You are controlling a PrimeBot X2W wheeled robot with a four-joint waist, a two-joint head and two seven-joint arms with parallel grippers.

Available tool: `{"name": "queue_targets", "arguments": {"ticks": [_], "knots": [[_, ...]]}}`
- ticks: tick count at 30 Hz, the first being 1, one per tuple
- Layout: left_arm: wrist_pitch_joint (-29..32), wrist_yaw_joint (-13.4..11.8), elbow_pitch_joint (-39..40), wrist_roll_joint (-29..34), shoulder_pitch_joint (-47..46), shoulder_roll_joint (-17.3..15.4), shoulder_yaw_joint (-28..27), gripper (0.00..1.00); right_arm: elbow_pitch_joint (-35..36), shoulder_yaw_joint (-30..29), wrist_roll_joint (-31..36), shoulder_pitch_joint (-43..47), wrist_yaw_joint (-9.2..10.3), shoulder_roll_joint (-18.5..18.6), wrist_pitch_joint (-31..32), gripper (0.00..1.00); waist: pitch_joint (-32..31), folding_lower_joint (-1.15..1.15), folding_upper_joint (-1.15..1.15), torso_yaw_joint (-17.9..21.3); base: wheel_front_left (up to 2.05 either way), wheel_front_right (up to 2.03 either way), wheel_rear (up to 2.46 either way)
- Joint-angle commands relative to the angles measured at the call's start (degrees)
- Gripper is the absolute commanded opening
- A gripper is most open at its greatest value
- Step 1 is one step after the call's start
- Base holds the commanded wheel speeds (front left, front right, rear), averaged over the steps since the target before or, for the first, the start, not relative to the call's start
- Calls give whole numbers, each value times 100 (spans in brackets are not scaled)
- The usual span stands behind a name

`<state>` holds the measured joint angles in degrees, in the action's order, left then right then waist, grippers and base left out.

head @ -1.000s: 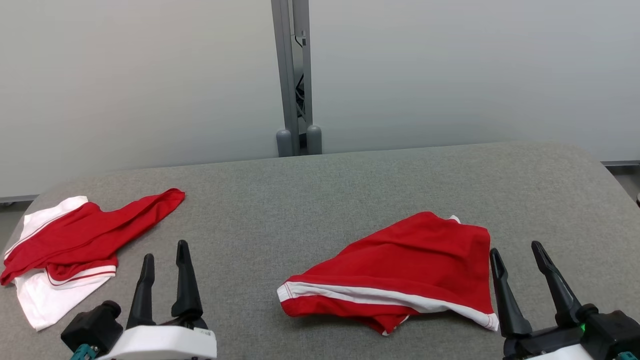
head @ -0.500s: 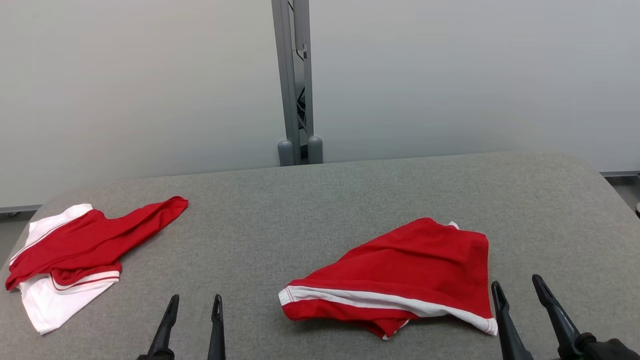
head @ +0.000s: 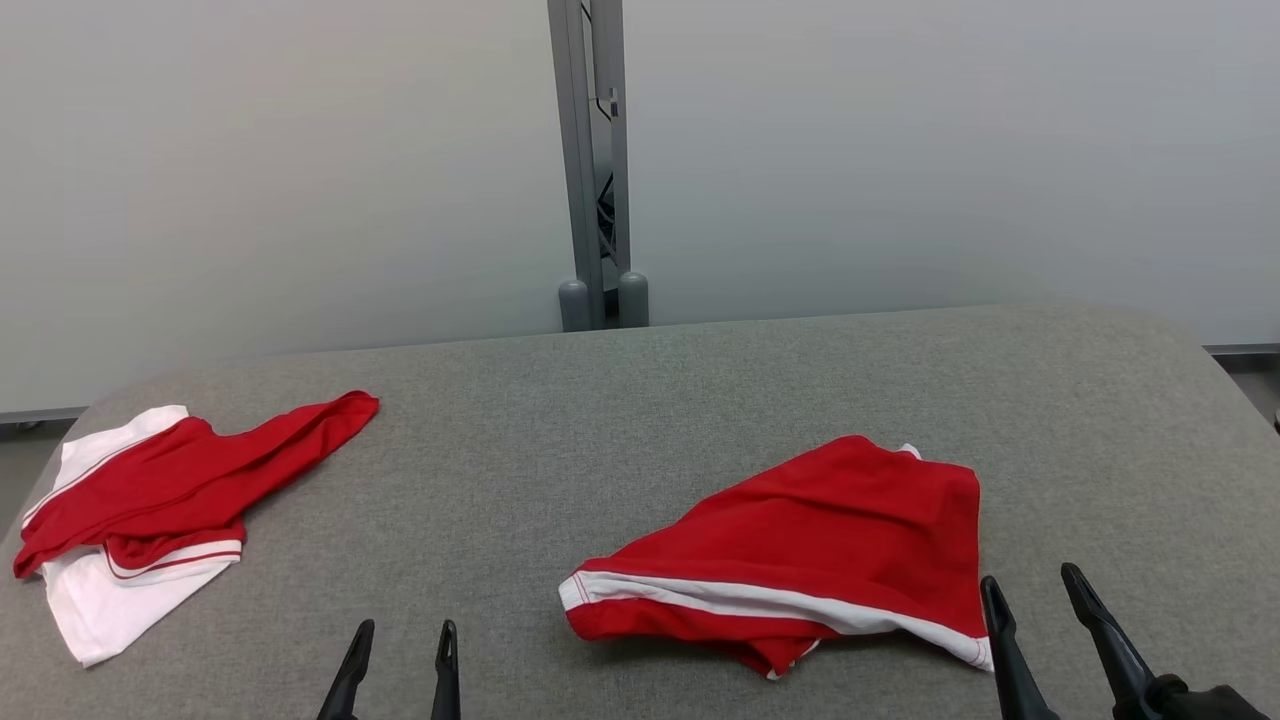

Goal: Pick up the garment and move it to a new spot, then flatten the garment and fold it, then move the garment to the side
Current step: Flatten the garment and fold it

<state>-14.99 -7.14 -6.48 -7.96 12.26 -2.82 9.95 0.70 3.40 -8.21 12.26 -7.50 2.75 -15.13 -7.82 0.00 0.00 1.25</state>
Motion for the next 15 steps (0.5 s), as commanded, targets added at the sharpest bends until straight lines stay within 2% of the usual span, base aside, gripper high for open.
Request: {"name": "queue_targets", "arguments": {"ticks": [1, 8, 11, 15], "knots": [[-22, -8, -46, -40, -84, -16, 9, 100, -18, -6, -32, -41, 1, 28, -8, 100, 3, 0, 0, 7, 0, 0, 0], [-22, 36, -175, -33, -144, -17, 64, 100, -34, 4, -59, -56, 1, 28, -8, 100, 49, 0, 0, 30, 0, 0, 0], [-22, 103, -239, -284, -168, -17, 65, 100, -38, 12, -64, -61, 1, 28, -8, 100, 68, 0, 0, 46, 0, 0, 0], [-22, 320, -539, -701, -339, -15, 185, 100, -49, 35, -25, -87, 1, 28, -8, 100, 126, 0, 0, 74, 0, 0, 0]]}}
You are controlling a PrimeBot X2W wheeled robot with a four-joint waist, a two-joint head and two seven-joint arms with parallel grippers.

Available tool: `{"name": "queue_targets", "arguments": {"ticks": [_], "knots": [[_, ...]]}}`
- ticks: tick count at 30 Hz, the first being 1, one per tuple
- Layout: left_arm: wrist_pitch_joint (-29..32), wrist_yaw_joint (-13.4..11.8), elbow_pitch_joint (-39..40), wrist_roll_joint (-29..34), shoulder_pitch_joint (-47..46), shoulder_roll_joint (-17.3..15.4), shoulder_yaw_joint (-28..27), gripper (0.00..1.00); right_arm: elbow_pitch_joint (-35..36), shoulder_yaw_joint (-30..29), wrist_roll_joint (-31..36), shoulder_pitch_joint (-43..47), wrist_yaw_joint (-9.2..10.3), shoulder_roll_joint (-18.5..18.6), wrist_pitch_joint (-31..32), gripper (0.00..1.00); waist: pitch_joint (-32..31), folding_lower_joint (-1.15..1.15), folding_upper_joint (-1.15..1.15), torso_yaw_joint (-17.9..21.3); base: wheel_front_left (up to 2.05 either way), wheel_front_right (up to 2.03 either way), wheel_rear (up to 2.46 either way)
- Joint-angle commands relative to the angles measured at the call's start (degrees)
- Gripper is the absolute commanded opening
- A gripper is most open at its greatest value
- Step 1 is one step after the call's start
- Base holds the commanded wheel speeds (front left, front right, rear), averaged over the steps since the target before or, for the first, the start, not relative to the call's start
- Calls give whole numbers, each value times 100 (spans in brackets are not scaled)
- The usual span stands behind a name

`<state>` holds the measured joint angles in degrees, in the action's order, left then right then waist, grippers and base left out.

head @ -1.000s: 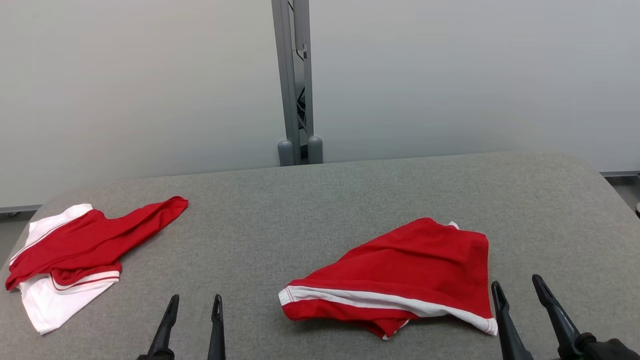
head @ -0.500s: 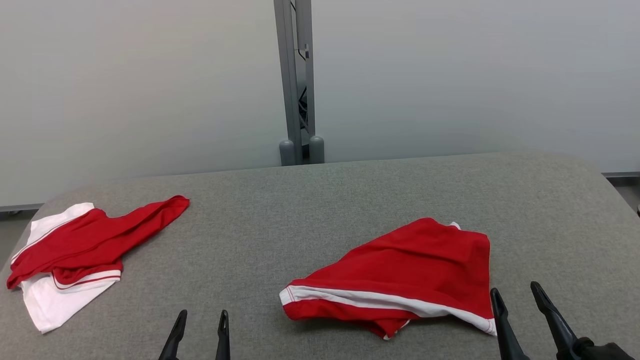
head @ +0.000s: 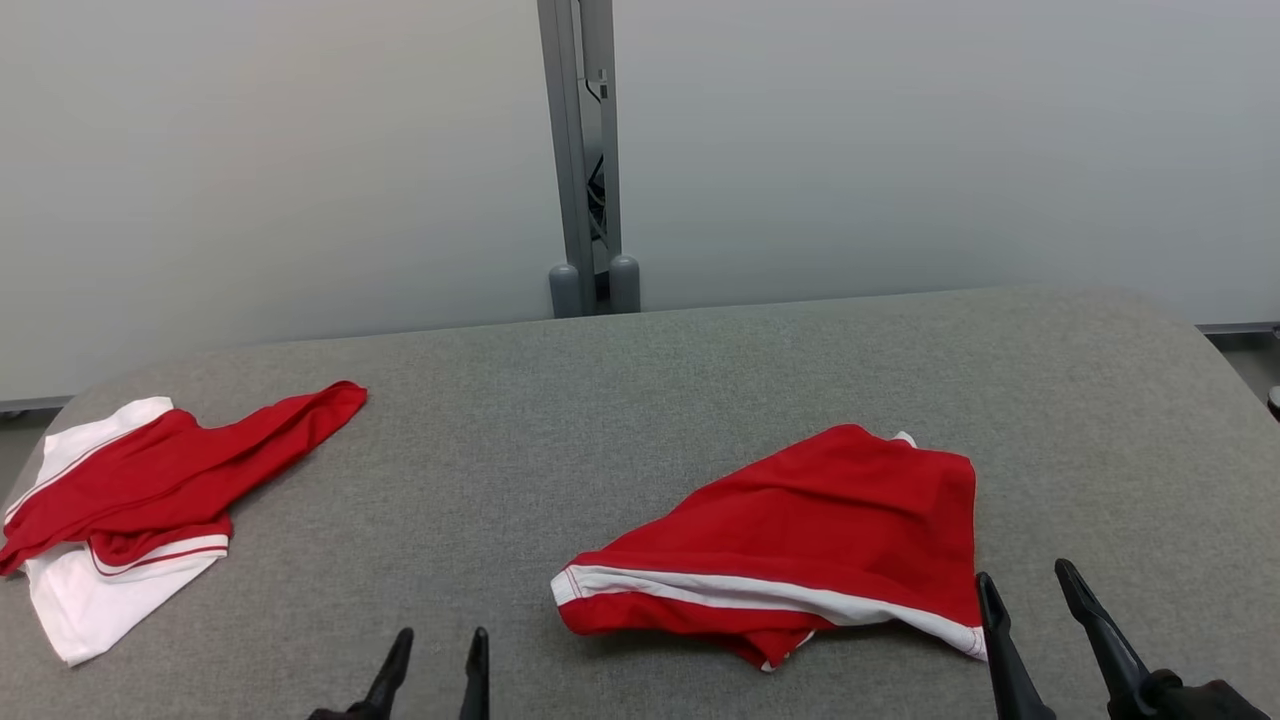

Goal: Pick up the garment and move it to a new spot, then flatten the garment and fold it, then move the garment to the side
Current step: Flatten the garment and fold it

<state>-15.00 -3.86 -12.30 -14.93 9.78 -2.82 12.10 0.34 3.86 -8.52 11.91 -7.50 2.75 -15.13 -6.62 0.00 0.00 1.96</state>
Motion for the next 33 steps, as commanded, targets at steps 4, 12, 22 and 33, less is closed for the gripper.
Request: {"name": "queue_targets", "arguments": {"ticks": [4, 12, 22, 33], "knots": [[-18, 293, -537, -369, -362, -19, 299, 100, -18, 18, 58, -106, 1, 27, -8, 100, 87, 0, 0, 53, 0, 0, 0], [183, 534, -1401, -1151, -1212, -24, 896, 100, -21, 98, 108, -243, 1, 27, -8, 100, 255, 0, 0, 205, 0, 0, 0], [545, 366, -2000, -1276, -1936, -19, 1180, 100, -37, 174, 115, -333, 1, 28, -8, 100, 507, 0, 0, 396, 0, 0, 0], [524, 444, -2250, -1523, -2065, -21, 1229, 0, -56, 170, 86, -386, 1, 28, -8, 100, 535, 0, 0, 483, 0, 0, 0]]}}
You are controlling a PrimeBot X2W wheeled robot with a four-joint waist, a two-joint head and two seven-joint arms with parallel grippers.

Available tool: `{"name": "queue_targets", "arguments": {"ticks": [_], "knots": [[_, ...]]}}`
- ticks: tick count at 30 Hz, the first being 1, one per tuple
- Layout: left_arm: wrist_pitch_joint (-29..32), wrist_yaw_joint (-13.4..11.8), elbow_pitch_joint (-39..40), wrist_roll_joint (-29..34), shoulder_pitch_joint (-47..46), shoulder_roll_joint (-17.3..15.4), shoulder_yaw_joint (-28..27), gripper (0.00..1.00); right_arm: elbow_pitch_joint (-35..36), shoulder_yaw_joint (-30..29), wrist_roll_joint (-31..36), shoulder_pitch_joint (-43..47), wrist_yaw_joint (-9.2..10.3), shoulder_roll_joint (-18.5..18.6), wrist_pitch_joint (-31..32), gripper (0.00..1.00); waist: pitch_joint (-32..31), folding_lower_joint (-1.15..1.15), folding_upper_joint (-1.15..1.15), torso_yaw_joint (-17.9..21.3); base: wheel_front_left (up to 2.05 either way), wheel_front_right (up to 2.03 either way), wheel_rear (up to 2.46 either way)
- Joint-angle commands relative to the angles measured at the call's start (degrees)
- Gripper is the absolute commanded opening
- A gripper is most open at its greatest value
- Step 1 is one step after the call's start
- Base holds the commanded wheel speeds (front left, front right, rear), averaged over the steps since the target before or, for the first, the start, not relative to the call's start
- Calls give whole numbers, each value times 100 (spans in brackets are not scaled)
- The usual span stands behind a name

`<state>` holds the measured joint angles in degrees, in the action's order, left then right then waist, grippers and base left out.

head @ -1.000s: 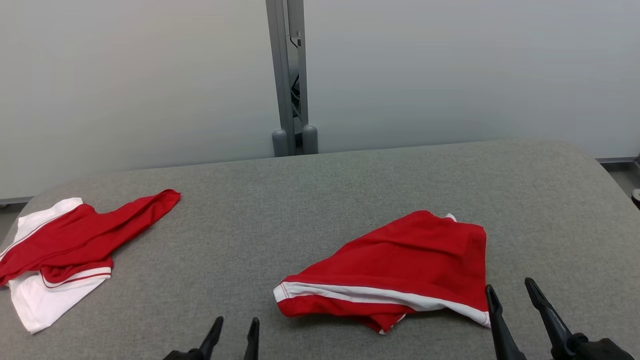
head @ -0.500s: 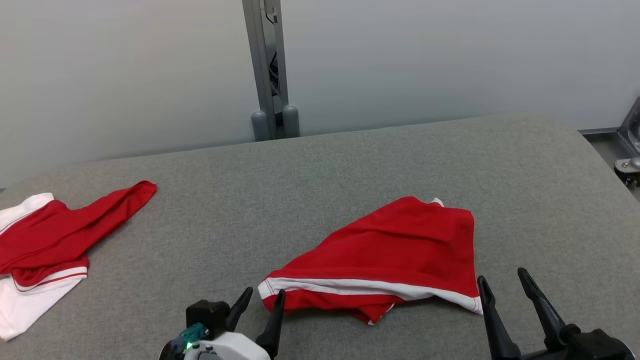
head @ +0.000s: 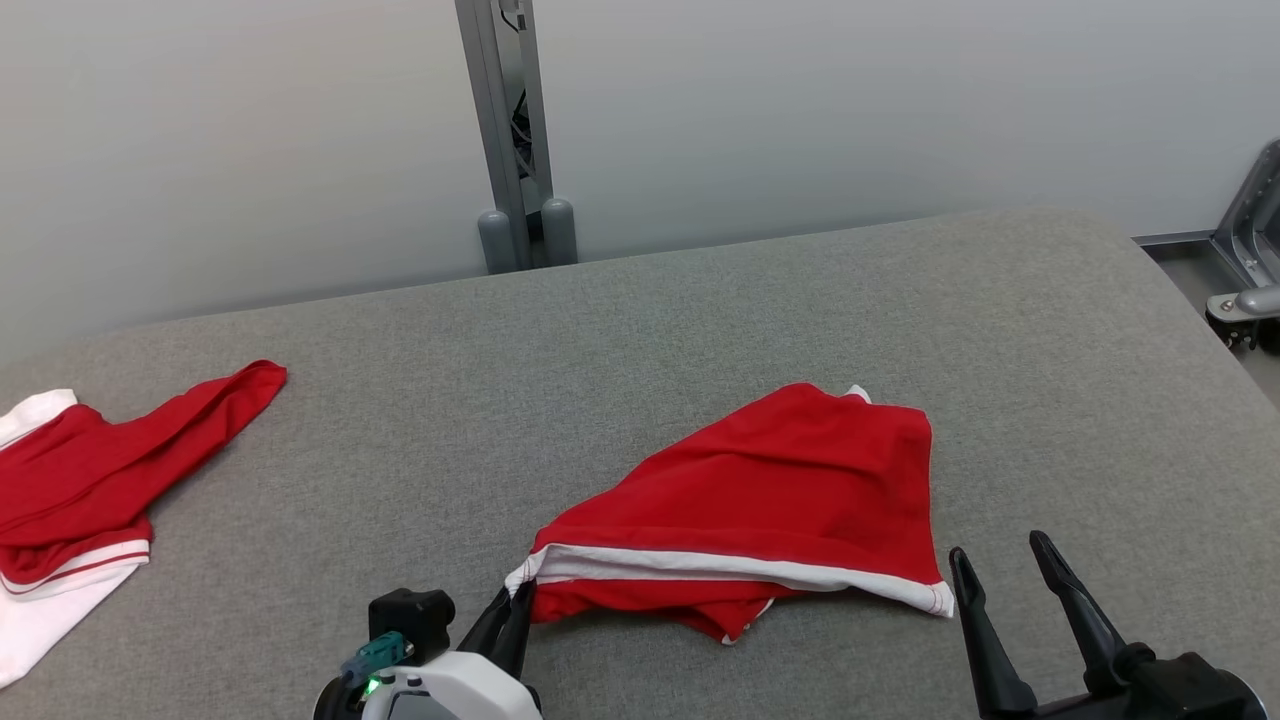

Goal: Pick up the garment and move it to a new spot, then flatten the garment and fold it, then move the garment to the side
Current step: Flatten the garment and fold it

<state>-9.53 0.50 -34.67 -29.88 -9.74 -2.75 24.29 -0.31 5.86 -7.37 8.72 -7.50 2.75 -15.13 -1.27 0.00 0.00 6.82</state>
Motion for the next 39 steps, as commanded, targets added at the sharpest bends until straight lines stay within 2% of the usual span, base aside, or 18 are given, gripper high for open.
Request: {"name": "queue_targets", "arguments": {"ticks": [1, 7, 14, 18, 24, 25, 27, 29, 30, 31, 33, 36, 39], "knots": [[-32, 10, -17, -18, -123, -28, 27, 0, 14, -44, -34, -65, 1, 28, -8, 100, 3, 0, 0, -11, 0, 0, 0], [-118, 1, 84, 64, -117, -99, 76, 0, -362, -106, -171, -79, 1, 30, -7, 100, 54, 0, 0, -68, 0, 0, 0], [-158, -50, 274, 99, -21, -253, 80, 0, -2154, -358, -525, -647, 1, 22, -7, 100, 136, 0, 0, -159, 0, 0, 0], [-143, -54, 353, 98, -27, -291, 107, 0, -3110, -102, -897, -1172, 1, 31, -7, 100, 189, 0, 0, -235, 0, 0, 0], [-148, -94, 440, 125, -105, -316, 153, 0, -4090, 246, -1256, -1704, 1, 33, -8, 100, 271, 0, 0, -349, 0, 0, 0], [-147, -100, 452, 128, -115, -315, 162, 0, -4198, 282, -1327, -1774, 1, 34, -7, 98, 277, 0, 0, -365, 0, 0, 0], [-153, -109, 472, 129, -121, -324, 170, 0, -4414, 399, -1441, -1841, 1, 26, -7, 80, 282, 0, 0, -390, 0, 0, 0], [-155, -116, 496, 130, -126, -333, 179, 0, -4578, 515, -1551, -1914, 1, 33, -7, 80, 284, 0, 0, -409, 0, 0, 0], [-151, -120, 506, 123, -129, -331, 181, 0, -4662, 590, -1605, -1939, 1, 31, -7, 69, 287, 0, 0, -418, 0, 0, 0], [-135, -123, 512, 114, -135, -330, 185, 0, -4756, 694, -1674, -1964, 1, 31, -7, 54, 294, 0, 0, -427, 0, 0, 0], [-124, -132, 526, 112, -153, -343, 192, 0, -4930, 913, -1767, -2019, 1, 24, -1, 0, 308, 0, 0, -437, 0, 0, 0], [-131, -150, 534, 129, -158, -370, 207, 0, -5029, 1040, -1835, -2102, 1, 27, 1, 0, 308, 0, 0, -434, 0, 0, 0], [-204, -129, 596, 170, -184, -419, 230, 0, -4722, 776, -1591, -2159, 1, 39, -6, 0, 286, 0, 0, -425, 0, 0, 0]]}}
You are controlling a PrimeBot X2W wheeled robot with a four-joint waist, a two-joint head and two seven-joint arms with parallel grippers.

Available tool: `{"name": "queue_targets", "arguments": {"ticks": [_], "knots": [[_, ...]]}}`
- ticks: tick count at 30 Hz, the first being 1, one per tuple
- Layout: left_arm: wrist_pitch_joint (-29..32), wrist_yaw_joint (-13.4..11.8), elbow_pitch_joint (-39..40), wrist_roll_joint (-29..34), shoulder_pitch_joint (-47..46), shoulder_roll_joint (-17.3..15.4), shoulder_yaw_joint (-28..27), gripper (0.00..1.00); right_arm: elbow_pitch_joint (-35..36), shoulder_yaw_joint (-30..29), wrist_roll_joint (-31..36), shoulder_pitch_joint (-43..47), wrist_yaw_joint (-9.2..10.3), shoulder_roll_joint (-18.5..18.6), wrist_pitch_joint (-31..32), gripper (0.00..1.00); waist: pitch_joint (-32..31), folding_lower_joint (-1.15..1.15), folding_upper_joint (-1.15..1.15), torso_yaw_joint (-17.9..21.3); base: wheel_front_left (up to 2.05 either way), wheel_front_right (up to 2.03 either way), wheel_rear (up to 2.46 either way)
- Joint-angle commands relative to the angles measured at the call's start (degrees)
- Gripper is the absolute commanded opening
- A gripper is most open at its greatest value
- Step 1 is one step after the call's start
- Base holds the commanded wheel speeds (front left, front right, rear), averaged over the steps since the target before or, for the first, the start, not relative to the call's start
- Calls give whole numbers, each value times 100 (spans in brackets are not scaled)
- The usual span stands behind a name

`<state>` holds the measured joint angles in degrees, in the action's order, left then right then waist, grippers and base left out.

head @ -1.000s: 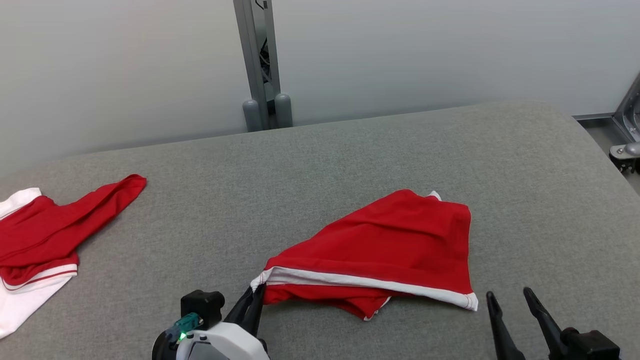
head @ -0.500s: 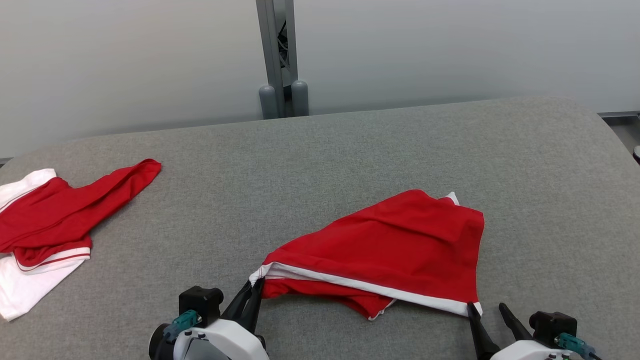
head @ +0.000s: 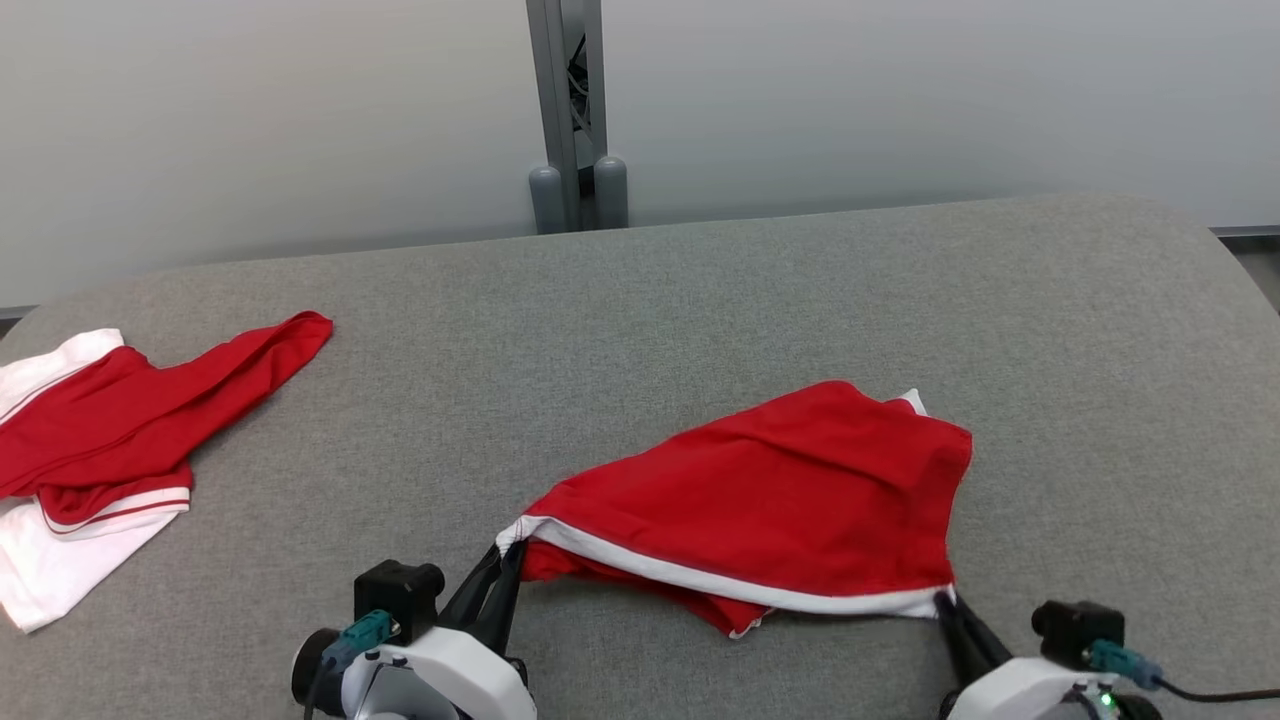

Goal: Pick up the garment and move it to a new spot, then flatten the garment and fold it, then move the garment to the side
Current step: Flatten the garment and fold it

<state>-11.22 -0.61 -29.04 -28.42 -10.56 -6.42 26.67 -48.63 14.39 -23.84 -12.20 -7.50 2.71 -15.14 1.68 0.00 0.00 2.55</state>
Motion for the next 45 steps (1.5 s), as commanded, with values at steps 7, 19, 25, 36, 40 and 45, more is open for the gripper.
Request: {"name": "queue_targets", "arguments": {"ticks": [7, 19, 25, 36, 40, 45], "knots": [[-224, 174, 495, 188, -244, -258, 40, 0, 1717, -720, 386, 235, 1, 192, -6, 0, -229, 0, 0, 100, 0, 0, 0], [66, 432, 2075, 263, -851, -723, -6, 0, 4115, -934, 202, -19, 1, 929, 546, 0, -608, 0, 0, 243, 0, 0, 0], [466, 522, 2841, 146, -1423, -931, -114, 0, 5069, -1158, 158, -439, 1, 1293, 1131, 0, -749, 0, 0, 233, 0, 0, 0], [922, 726, 2605, -230, -2393, -1119, -55, 0, 5051, -1135, 210, -1398, 1, 1471, 1225, 0, -550, 0, 0, 261, 0, 0, 0], [981, 797, 1994, -345, -3104, -1200, 191, 0, 4340, -739, 492, -2151, 1, 1582, 831, 0, -244, 0, 0, 304, 0, 0, 0], [723, 801, 881, -264, -4682, -1348, 770, 0, 2924, -135, 659, -3859, 1, 1501, 376, 0, 764, 0, 0, 334, 0, 0, 0]]}}
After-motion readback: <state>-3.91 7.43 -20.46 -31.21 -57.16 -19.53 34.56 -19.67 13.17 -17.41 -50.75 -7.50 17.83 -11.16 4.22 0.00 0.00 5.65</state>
